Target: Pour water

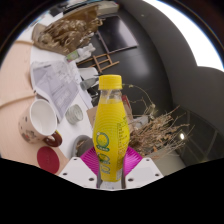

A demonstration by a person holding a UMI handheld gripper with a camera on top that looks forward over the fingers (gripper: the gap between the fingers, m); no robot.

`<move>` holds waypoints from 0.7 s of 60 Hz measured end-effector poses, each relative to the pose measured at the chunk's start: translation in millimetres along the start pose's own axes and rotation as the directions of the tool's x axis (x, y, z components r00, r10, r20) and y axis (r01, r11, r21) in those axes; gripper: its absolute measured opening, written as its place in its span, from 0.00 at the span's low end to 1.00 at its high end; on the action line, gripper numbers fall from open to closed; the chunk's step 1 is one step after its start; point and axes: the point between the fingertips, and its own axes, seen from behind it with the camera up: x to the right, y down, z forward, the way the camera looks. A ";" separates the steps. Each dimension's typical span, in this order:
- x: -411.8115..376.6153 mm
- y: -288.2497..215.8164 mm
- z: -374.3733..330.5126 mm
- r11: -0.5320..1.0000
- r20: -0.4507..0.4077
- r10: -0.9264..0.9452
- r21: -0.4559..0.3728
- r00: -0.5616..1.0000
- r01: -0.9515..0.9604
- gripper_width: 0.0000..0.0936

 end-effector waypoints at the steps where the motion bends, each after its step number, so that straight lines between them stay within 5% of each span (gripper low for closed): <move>1: 2.8 -1.8 -1.7 0.998 0.008 0.061 0.001 0.998 -0.061 0.29; 10: -2.9 -1.3 -8.7 0.833 0.102 0.553 -0.062 0.827 -0.550 0.30; 19: -42.1 4.3 -10.3 0.590 0.191 0.805 -0.161 0.562 -0.791 0.30; 26: -74.4 14.2 -3.2 0.446 0.226 0.890 -0.245 0.397 -0.861 0.30; 42: -121.5 24.5 4.1 0.383 0.244 0.915 -0.272 0.322 -0.883 0.30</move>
